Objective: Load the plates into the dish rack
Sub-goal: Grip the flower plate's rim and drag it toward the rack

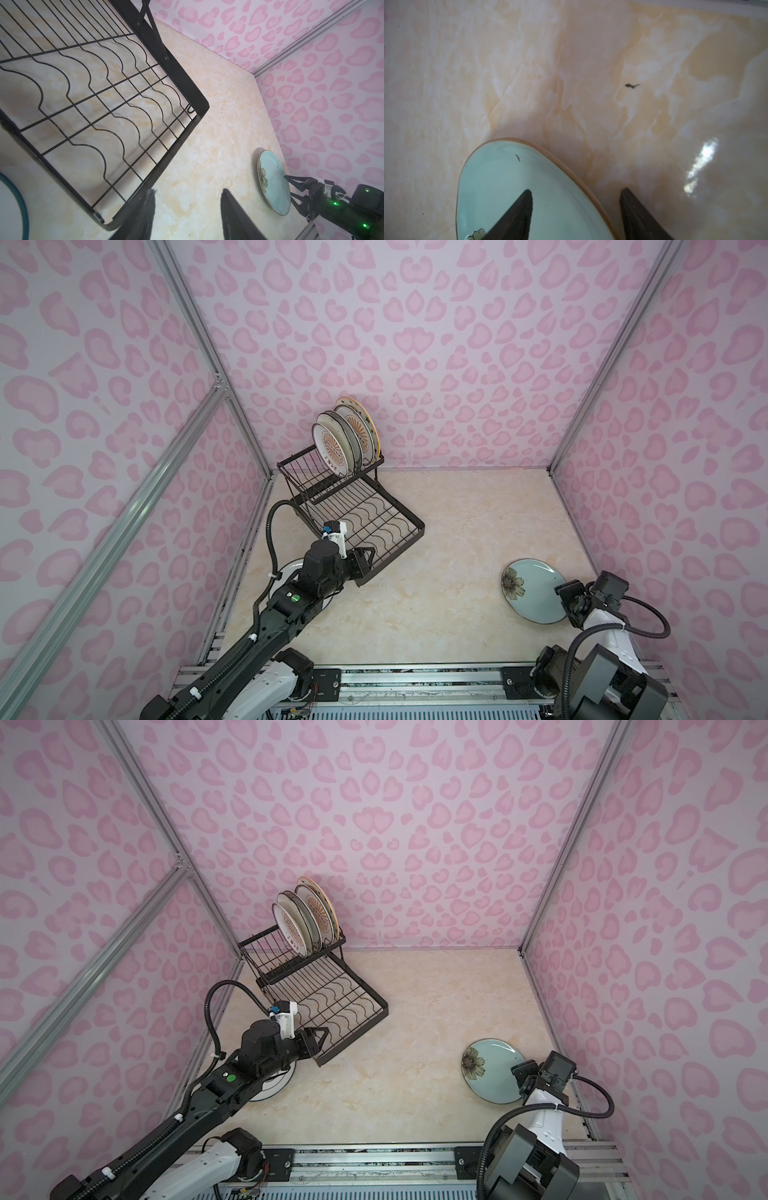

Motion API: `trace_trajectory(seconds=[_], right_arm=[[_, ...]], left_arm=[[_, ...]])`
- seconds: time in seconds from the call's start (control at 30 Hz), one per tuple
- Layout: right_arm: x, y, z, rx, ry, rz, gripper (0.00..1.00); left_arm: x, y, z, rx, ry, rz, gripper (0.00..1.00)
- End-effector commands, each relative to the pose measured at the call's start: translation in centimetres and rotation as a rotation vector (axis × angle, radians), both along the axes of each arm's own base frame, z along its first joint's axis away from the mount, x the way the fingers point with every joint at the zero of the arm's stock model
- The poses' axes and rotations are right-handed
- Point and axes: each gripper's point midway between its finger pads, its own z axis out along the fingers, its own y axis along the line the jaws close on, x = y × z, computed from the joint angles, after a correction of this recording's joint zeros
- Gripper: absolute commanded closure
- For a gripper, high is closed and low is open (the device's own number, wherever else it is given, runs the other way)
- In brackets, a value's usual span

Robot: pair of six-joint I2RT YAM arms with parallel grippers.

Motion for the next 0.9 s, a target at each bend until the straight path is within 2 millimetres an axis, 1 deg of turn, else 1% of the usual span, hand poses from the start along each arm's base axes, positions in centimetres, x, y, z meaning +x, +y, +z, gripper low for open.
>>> trace_trajectory(seconds=[0.0,0.1,0.2,0.4,0.77,0.87], right_arm=[[0.1,2.0,-0.7,0.081,-0.03,0.05,0.35],[0.7,2.6,-0.6,0.092,-0.069,0.079,0.34],[1.7,3.3,-0.2,0.071,-0.067,0.145,0.34],[3.8,5.9,0.2,0.066,-0.073,0.255,0.34],[5.8,11.9,-1.1,0.113,-0.081,0.402,0.34],[6.6,13.6,-1.2,0.13,-0.091,0.448,0.34]], left_arm=[[0.3,0.0,0.5,0.004,-0.012,0.002,0.46],[0.4,-0.2,0.3,0.002,-0.005,-0.002,0.47],[0.4,-0.2,0.1,0.003,0.003,0.0,0.47],[0.4,-0.3,0.0,0.014,0.017,-0.003,0.47],[0.3,-0.2,-0.7,0.019,0.042,0.0,0.47],[0.3,-0.2,-0.7,0.021,0.043,0.001,0.47]])
